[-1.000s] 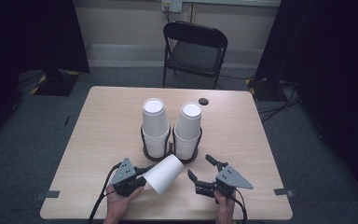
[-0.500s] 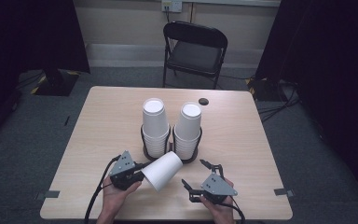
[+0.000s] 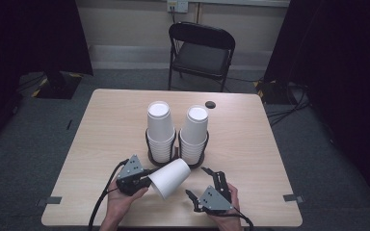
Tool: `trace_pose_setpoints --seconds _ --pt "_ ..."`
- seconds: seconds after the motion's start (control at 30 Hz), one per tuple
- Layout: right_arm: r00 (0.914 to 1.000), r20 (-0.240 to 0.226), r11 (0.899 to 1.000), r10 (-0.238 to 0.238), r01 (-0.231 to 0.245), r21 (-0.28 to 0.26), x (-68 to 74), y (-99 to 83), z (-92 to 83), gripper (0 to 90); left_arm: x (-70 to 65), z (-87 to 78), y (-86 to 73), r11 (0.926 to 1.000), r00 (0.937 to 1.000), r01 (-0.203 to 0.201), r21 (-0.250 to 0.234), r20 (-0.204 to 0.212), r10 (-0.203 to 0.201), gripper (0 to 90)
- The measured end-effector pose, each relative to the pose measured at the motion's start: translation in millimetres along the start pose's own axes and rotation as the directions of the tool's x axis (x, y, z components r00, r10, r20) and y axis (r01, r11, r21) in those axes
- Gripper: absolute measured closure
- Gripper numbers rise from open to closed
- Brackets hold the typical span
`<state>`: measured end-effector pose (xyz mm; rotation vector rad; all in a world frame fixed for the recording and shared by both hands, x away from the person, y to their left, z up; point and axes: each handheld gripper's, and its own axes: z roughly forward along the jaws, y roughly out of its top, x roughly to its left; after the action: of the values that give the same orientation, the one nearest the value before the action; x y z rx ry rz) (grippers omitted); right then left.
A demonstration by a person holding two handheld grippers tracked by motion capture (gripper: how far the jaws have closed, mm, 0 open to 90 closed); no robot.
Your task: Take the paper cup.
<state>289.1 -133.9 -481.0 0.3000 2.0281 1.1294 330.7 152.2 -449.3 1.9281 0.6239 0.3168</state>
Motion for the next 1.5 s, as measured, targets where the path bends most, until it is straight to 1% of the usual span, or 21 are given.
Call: trace_pose_setpoints --seconds 0.03,0.17,0.27,0.43,0.53,0.67,0.73,0.83,0.93,0.97,1.0,1.03,1.13,1.17,1.2,1.23,1.3,1.33,1.4,1.43,1.5 --pt "0.9999 0.001 1.0 -0.016 0.016 0.007 2.1 2.3 0.3 10.8 -0.3 2.3 2.8 0.9998 0.9999 -0.009 0.019 0.009 0.009 86.0" --pt "0.9995 0.001 0.999 -0.032 0.032 0.021 5.4 6.7 1.4 10.5 -0.8 5.1 6.5 0.9995 0.9998 -0.009 0.032 0.02 0.008 86.0" --pt "0.9977 0.026 0.998 -0.062 0.061 0.032 7.3 9.5 3.5 10.5 0.2 5.9 9.1 0.9986 0.9995 -0.012 0.051 0.029 0.011 86.0" --pt "0.9941 0.021 0.994 -0.107 0.106 0.035 11.4 12.1 4.1 14.0 1.1 7.5 14.4 0.9952 0.9992 -0.022 0.095 0.036 0.018 86.1" --pt "0.9898 0.043 0.99 -0.135 0.133 0.048 12.6 12.2 4.6 13.6 -1.3 9.7 16.3 0.9929 0.9985 -0.032 0.114 0.049 0.027 86.1" --pt "0.9832 0.056 0.983 -0.174 0.17 0.067 14.5 13.4 4.7 13.7 -1.8 13.6 20.3 0.9842 0.9968 -0.056 0.168 0.066 0.046 86.2" --pt "0.979 0.036 0.978 -0.201 0.198 0.069 15.8 14.9 4.2 13.8 -3.2 16.3 23.3 0.9766 0.996 -0.07 0.203 0.068 0.057 86.1" --pt "0.9787 0.015 0.977 -0.205 0.203 0.067 16.9 16.4 4.4 13.5 -5.9 18.9 25.6 0.9754 0.9959 -0.074 0.208 0.066 0.062 86.2" --pt "0.9721 0.022 0.97 -0.234 0.232 0.071 19.7 17.7 6.2 12.9 -7.1 23.1 28.2 0.9684 0.9956 -0.072 0.239 0.076 0.056 86.2" --pt "0.9688 0.027 0.967 -0.246 0.244 0.078 20.6 17.8 7.1 12.9 -7.1 23.1 28.2 0.9684 0.9956 -0.072 0.239 0.076 0.056 86.2" --pt "0.9688 0.027 0.967 -0.246 0.244 0.078 20.6 17.8 7.1 12.9 -6.2 24.3 29.2 0.9657 0.9948 -0.079 0.247 0.082 0.061 86.2" --pt "0.9631 0.022 0.96 -0.268 0.266 0.085 22.2 18.4 8.4 12.9 -5.3 26.3 32.5 0.9581 0.9939 -0.084 0.274 0.092 0.061 86.3" --pt "0.9575 0.022 0.954 -0.288 0.285 0.091 23.4 19.7 9.7 11.9 -6.3 29.2 36.1 0.9552 0.9934 -0.076 0.286 0.104 0.048 86.2" --pt "0.95 0.029 0.947 -0.311 0.307 0.094 25.3 21.5 11.5 10.4 -6.8 30.6 37.9 0.9531 0.9928 -0.073 0.294 0.112 0.042 86.2" --pt "0.95 0.029 0.947 -0.311 0.307 0.094 25.3 21.5 11.5 10.4 -7.6 31.6 39.2 0.951 0.9925 -0.074 0.3 0.115 0.041 86.2" --pt "0.9434 0.028 0.94 -0.33 0.326 0.101 27.2 25.0 13.5 9.9 -9.9 33.8 43.0 0.9491 0.9914 -0.076 0.306 0.125 0.039 86.3" --pt "0.9373 0.034 0.934 -0.347 0.342 0.1 29.6 28.6 15.5 9.6 -12.7 35.7 45.7 0.9491 0.9912 -0.075 0.306 0.127 0.038 86.3" --pt "0.9373 0.034 0.934 -0.347 0.342 0.1 29.6 28.6 15.5 9.6 -12.7 35.7 45.7 0.9491 0.9912 -0.075 0.306 0.127 0.038 86.3" --pt "0.9259 0.033 0.923 -0.376 0.372 0.099 30.0 33.4 18.6 9.4 -14.5 38.2 48.6 0.9484 0.9894 -0.08 0.307 0.14 0.038 86.3" --pt "0.9259 0.033 0.923 -0.376 0.372 0.099 30.0 33.4 18.6 9.4 -14.5 38.2 48.6 0.9484 0.9894 -0.08 0.307 0.14 0.038 86.2" --pt "0.9179 0.033 0.916 -0.395 0.391 0.091 34.4 37.0 21.7 9.3 -14.7 41.9 50.4 0.9445 0.9886 -0.074 0.32 0.148 0.027 86.2"
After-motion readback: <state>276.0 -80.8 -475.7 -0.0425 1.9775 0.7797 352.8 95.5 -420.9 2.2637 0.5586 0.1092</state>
